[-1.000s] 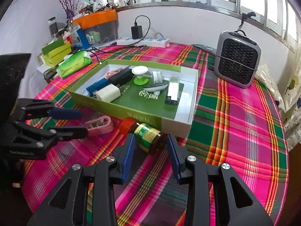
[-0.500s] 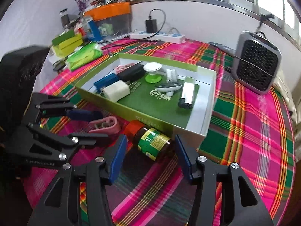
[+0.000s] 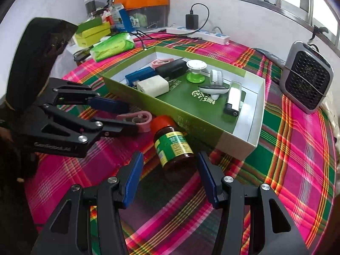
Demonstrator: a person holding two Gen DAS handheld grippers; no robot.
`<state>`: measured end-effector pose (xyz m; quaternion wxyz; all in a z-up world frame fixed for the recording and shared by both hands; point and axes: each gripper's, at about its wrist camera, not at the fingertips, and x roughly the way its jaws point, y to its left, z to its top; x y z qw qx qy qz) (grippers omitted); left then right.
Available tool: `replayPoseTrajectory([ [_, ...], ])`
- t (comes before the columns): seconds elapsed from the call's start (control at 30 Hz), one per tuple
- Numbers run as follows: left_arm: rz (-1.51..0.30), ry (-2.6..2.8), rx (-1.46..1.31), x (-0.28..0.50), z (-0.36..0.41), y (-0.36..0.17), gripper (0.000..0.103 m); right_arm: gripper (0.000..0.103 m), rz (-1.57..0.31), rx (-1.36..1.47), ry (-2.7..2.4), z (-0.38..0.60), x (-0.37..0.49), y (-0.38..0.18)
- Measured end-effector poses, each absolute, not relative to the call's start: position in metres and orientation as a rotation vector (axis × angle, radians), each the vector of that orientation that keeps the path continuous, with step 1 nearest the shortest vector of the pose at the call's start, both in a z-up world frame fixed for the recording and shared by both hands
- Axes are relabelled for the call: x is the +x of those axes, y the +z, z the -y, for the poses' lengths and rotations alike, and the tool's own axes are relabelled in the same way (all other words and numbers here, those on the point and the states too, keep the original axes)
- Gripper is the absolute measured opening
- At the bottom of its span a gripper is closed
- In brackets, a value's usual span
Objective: Organize rigid objects
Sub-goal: 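Grasp the pink plastic clip with the left gripper while the right grasps the brown jar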
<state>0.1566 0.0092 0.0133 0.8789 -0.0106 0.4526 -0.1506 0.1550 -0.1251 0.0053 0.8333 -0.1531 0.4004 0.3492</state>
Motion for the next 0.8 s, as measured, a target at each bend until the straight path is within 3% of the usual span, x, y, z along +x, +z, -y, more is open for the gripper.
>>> replayPoseTrajectory([
  [0.47, -0.952, -0.321, 0.007, 0.162, -0.006, 0.015, 0.044, 0.053, -0.879, -0.303, 0.7, 0.116, 0.172, 0.0],
  [0.67, -0.947, -0.321, 0.013, 0.162, -0.004, 0.014, 0.043, 0.045, -0.869, -0.299, 0.7, 0.116, 0.168, 0.0],
  [0.8, -0.947, -0.316, 0.016, 0.161, -0.003, 0.014, 0.035, 0.045, -0.867, -0.294, 0.692, 0.117, 0.166, 0.0],
])
